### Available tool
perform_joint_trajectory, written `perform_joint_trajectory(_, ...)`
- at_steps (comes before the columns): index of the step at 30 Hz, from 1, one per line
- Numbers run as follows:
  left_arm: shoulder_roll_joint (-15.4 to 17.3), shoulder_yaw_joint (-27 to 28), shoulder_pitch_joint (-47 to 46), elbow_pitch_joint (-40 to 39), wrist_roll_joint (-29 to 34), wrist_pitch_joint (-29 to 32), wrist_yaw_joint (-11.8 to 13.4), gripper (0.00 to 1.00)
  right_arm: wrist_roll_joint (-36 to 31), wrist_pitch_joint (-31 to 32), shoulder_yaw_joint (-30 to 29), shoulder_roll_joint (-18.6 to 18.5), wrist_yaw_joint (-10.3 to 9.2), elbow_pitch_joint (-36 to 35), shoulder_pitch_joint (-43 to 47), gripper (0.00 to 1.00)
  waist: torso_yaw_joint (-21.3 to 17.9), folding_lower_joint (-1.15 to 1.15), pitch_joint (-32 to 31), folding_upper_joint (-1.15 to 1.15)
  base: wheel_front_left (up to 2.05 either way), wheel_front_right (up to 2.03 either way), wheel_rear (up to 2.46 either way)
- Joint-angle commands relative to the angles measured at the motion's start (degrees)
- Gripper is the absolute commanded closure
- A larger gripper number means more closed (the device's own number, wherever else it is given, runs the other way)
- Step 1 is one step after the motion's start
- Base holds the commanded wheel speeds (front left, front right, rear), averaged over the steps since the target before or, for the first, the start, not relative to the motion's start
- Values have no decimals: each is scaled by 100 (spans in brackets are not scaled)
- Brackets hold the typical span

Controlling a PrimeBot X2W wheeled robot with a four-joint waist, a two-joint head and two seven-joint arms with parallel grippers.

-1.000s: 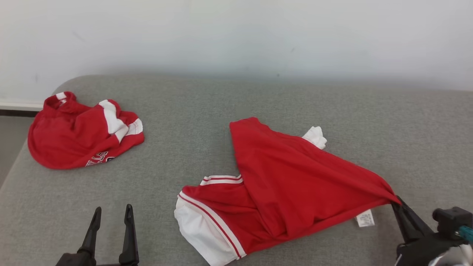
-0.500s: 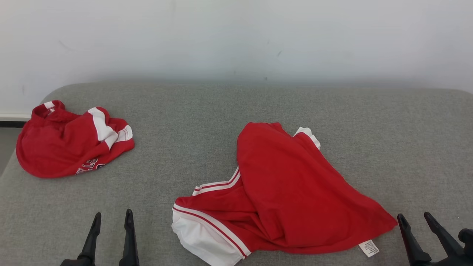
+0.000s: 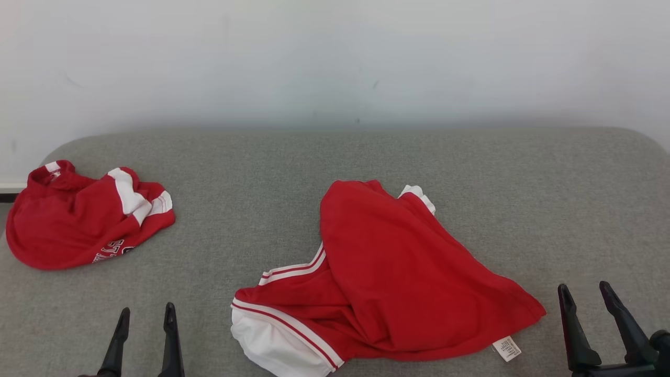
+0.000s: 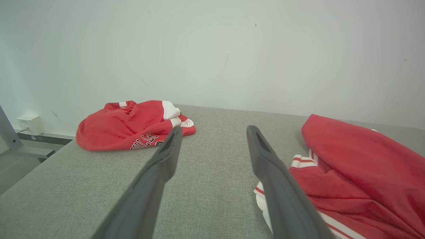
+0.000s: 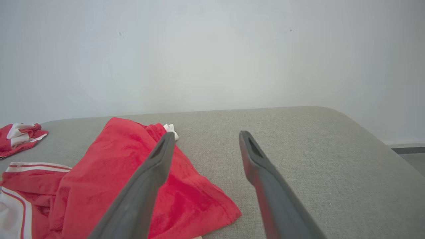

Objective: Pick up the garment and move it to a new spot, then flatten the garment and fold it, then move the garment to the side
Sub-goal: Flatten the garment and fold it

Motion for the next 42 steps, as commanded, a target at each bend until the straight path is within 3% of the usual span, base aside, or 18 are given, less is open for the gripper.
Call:
perform_joint_trajectory(1, -6, 23, 65, -33, 66, -21, -32, 0, -50, -139, -25, 82, -13, -31, 40, 0, -36, 0, -23, 0, 0, 0, 0)
perform_joint_trajectory(13, 5, 66, 40, -50, 169, -21, -82, 0, -195, -765, 76, 477, -13, 272, -8, 0, -82, 0, 16, 0, 0, 0, 0)
perform_joint_trajectory(42, 152, -101, 94, 94, 261, -21, -177, 0, -34, -1006, 174, 448, -13, 850, -86, 0, -94, 0, 18, 0, 0, 0, 0)
